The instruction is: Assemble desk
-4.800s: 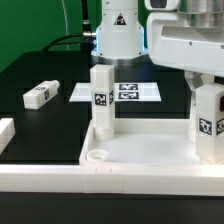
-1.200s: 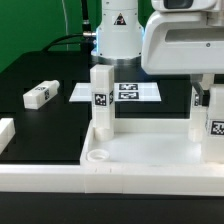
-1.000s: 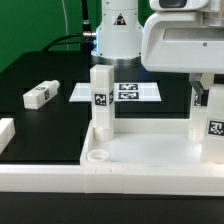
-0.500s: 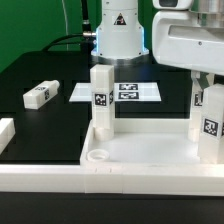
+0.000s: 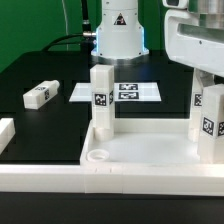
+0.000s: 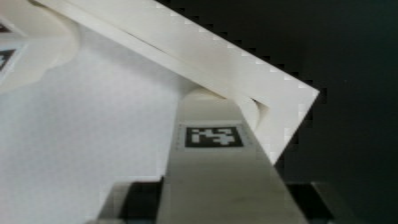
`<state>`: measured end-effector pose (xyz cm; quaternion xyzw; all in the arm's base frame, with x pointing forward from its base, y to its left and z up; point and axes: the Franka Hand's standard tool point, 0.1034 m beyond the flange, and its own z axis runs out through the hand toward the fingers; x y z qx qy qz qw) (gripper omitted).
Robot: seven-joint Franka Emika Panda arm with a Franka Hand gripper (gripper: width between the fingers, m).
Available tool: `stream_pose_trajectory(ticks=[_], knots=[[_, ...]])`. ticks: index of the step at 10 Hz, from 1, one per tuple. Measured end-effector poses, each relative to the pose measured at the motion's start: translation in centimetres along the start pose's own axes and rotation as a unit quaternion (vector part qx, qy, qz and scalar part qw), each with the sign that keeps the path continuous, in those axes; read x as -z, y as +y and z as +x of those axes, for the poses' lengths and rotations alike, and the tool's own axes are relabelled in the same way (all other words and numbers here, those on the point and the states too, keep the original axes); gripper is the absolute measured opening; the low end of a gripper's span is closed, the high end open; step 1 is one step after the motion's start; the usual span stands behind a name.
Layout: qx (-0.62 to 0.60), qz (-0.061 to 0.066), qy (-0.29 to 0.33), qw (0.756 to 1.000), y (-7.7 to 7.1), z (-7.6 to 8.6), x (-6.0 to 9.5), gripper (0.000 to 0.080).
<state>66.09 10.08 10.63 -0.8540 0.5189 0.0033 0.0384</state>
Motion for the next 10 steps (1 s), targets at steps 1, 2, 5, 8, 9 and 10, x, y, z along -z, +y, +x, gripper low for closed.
stream_pose_trajectory(ticks=[1, 2, 5, 8, 9, 10], knots=[[0.025, -0.004, 0.001, 1.0, 0.12, 0.0, -0.01, 0.036], [0.071, -0.016, 0.002, 0.997, 0.36, -0.09, 0.04, 0.0529], [0.232, -0.025, 0.006, 0.972, 0.23, -0.24, 0.25, 0.0645], [0.37, -0.024, 0.002, 0.929, 0.07, -0.57, 0.21, 0.0649], [0.418, -0.025, 0.0, 0.908, 0.06, -0.62, 0.22, 0.0649], [0.455, -0.025, -0.001, 0.89, 0.03, -0.72, 0.21, 0.0649]])
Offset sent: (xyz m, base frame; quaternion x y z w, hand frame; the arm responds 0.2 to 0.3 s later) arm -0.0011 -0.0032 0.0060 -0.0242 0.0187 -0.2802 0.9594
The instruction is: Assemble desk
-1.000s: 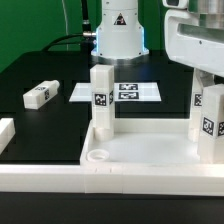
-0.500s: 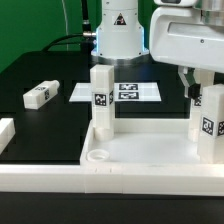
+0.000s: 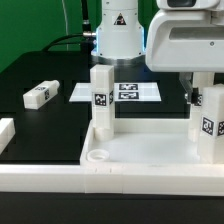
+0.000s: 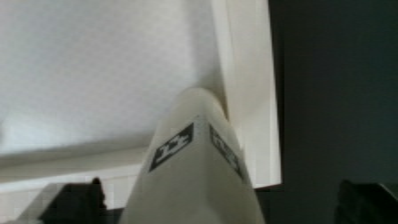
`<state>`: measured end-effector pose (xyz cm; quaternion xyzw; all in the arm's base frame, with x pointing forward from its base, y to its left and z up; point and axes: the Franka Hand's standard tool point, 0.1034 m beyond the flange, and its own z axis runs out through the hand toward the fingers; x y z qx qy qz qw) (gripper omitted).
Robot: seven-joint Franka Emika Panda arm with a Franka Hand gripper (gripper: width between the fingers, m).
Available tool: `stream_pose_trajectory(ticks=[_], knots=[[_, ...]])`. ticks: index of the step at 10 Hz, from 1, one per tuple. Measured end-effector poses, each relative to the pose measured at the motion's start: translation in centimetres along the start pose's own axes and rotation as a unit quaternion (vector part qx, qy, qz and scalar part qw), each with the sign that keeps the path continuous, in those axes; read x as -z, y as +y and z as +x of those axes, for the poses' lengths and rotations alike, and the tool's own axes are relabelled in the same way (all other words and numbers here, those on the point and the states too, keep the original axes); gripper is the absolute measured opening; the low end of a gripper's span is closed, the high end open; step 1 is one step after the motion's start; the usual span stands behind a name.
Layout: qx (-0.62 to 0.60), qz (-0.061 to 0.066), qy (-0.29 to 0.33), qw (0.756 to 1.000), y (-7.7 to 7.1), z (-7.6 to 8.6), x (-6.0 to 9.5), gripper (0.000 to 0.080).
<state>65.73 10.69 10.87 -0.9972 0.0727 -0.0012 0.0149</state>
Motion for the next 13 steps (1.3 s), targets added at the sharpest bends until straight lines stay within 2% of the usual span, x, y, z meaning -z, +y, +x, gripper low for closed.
stream_pose_trajectory(ticks=[6, 8, 9, 10, 11, 12, 13], knots=[[0.203, -0.004, 0.0, 0.979, 0.7, 0.2, 0.0, 0.0649], [0.227, -0.005, 0.0, 0.974, 0.9, 0.3, 0.0, 0.0649], [0.225, -0.005, 0.0, 0.974, 1.0, 0.3, 0.0, 0.0536], [0.225, -0.005, 0.0, 0.974, 1.0, 0.3, 0.0, 0.0389], [0.225, -0.005, 0.0, 0.974, 1.0, 0.3, 0.0, 0.0389], [0.222, -0.005, 0.0, 0.975, 1.0, 0.3, 0.0, 0.0288], [0.212, -0.005, 0.0, 0.977, 1.0, 0.3, 0.0, 0.0288]])
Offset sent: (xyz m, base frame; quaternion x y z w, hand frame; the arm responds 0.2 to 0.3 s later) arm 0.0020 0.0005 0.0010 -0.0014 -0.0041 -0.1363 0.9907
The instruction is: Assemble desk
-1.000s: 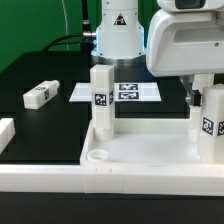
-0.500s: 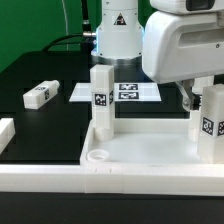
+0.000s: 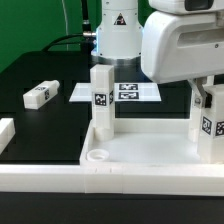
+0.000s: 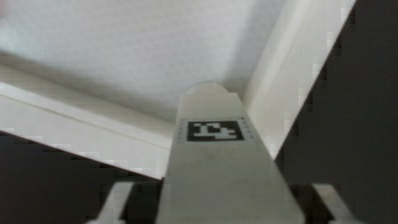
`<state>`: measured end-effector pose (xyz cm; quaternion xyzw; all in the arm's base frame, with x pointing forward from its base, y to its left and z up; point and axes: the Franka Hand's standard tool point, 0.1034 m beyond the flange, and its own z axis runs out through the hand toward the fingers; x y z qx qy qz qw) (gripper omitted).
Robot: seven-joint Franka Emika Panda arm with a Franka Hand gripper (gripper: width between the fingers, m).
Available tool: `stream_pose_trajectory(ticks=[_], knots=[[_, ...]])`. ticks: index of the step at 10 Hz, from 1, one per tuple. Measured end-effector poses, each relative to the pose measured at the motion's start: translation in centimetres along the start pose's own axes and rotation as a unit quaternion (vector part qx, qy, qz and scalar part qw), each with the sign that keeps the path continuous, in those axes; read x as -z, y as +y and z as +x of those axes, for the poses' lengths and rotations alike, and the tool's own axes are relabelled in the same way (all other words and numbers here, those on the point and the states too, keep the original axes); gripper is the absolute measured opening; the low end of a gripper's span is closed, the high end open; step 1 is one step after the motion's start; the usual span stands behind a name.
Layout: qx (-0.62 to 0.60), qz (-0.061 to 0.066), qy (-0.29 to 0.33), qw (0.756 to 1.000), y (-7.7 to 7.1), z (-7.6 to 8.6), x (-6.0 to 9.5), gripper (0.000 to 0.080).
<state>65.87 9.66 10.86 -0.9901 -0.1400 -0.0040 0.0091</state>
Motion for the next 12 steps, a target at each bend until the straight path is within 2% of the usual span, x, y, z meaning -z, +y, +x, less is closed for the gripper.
stream_pose_trajectory(ticks=[2, 4, 6, 7, 9, 10, 12], knots=[[-0.007, 0.001, 0.0, 1.0, -0.01, 0.0, 0.0, 0.0288], [-0.139, 0.01, 0.001, 0.99, 0.08, 0.0, 0.01, 0.0288], [-0.218, 0.017, 0.001, 0.976, 0.09, 0.03, 0.02, 0.0289], [-0.282, 0.022, 0.0, 0.959, 0.11, 0.06, 0.02, 0.0289], [-0.368, 0.024, -0.002, 0.929, 0.02, 0.08, 0.01, 0.029], [-0.438, 0.026, -0.004, 0.899, -0.09, 0.1, 0.0, 0.029], [-0.509, 0.027, -0.006, 0.86, -0.15, 0.14, 0.0, 0.029]])
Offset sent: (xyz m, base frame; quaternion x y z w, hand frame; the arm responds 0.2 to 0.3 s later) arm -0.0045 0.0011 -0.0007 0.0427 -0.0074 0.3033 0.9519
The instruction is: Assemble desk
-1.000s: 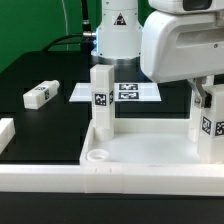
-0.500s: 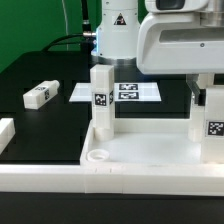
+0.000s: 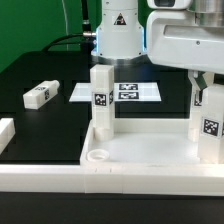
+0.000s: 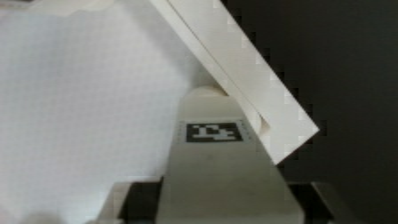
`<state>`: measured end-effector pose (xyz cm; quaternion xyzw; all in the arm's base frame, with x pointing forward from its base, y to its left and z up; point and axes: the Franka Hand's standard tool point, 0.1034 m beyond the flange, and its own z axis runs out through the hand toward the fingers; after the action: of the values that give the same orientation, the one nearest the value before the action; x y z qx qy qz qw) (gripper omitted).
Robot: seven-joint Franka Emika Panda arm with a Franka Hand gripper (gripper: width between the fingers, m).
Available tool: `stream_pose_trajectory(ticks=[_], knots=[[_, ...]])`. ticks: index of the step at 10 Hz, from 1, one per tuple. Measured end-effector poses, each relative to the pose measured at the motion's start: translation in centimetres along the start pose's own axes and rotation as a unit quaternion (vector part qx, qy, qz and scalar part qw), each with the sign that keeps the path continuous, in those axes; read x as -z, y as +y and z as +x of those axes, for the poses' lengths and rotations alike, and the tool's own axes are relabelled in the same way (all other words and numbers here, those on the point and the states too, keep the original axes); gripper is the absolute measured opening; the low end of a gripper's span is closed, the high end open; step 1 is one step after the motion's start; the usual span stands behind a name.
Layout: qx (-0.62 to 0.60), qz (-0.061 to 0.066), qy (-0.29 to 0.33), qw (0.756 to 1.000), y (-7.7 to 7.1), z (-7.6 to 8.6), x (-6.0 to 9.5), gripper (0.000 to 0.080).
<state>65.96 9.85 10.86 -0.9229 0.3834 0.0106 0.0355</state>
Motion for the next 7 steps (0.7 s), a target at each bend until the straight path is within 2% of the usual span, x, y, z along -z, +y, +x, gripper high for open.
stream_pose_trajectory(ticks=[3, 4, 5, 6, 7], knots=[[-0.047, 0.001, 0.002, 0.999, -0.05, 0.05, 0.0, 0.0313], [-0.028, -0.005, -0.003, 1.0, 0.18, 0.0, 0.01, 0.0313], [-0.018, -0.013, -0.01, 1.0, 0.48, -0.05, 0.12, 0.0489], [0.029, -0.02, -0.005, 0.999, 0.52, -0.05, 0.11, 0.0614], [0.09, -0.023, -0.003, 0.996, 0.52, -0.14, 0.05, 0.0614]])
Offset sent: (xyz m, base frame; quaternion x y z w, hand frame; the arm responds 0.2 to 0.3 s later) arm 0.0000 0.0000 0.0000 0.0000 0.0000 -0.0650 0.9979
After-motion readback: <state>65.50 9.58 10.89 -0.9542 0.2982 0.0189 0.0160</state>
